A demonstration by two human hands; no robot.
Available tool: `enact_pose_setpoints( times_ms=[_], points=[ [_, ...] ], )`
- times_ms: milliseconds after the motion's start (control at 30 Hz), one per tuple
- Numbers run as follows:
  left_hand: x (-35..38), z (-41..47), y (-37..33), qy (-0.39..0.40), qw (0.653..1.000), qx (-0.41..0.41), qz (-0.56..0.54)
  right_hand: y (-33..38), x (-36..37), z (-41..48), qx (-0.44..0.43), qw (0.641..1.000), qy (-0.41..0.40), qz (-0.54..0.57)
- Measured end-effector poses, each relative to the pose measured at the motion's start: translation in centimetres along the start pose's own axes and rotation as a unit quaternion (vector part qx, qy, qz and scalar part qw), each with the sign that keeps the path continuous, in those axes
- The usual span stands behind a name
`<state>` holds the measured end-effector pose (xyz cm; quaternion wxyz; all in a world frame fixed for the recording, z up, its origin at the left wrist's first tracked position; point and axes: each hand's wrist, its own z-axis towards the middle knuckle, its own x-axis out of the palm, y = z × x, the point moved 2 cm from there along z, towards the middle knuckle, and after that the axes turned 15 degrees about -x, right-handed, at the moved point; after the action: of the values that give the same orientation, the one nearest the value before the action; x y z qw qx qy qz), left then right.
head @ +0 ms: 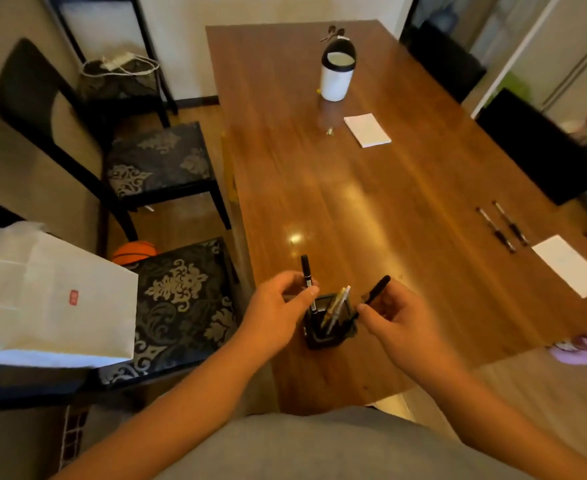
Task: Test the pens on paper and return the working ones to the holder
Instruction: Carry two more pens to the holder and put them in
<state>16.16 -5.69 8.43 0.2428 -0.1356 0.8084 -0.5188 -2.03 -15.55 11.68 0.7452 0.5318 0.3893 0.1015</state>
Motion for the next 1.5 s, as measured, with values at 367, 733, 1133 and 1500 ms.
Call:
enact_pose_setpoints(
  times_ms=[367, 733, 1133, 1500],
  points=[
    [2.4, -0.4, 3.3, -0.027, 0.991, -0.022, 0.133, -3.4, 1.7, 0.6, -0.077, 0.976, 0.123, -0.159],
    [3.4, -0.6, 4.5, -0.039, 0.967, 0.051, 0.246, -5.5, 4.2, 1.4, -0.172, 0.915, 0.249, -0.267],
    [3.4, -0.9, 4.1, 0.006, 0.955, 0.046, 0.293, -6.1, 4.7, 1.5, -0.22, 0.879, 0.301, -0.299],
    [3.0, -2.1, 4.6, -0.005, 0.964, 0.044, 0.261, -6.3, 3.7, 1.5, -0.243, 0.887, 0.301, -0.252]
  ],
)
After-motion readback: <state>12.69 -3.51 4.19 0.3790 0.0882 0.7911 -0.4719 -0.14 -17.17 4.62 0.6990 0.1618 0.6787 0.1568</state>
